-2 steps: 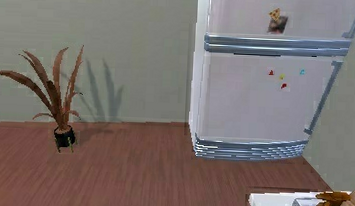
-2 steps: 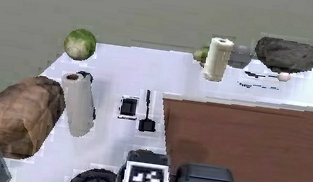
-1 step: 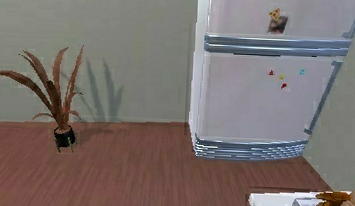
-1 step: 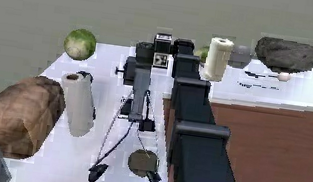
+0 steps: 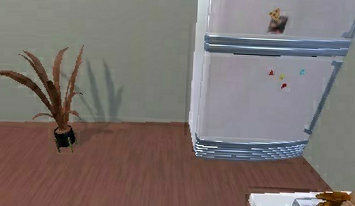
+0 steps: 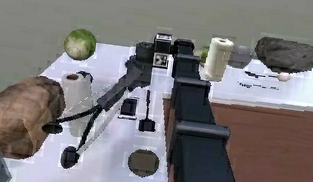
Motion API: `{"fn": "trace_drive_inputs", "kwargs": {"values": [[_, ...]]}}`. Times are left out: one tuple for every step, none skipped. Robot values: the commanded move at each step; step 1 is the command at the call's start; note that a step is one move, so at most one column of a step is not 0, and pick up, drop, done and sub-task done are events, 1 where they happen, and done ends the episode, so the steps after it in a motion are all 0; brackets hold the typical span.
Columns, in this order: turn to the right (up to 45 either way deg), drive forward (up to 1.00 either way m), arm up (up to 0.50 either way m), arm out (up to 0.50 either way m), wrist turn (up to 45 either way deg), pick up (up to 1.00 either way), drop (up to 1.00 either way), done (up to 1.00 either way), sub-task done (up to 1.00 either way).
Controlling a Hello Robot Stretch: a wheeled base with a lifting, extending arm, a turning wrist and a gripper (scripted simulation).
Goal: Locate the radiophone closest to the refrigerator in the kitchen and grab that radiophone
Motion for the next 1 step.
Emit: {"fn": "trace_drive_inputs", "kwargs": {"values": [[0.0, 0.0, 0.0, 0.0, 45.0, 0.0, 0.0, 0.0, 0.0]]}}
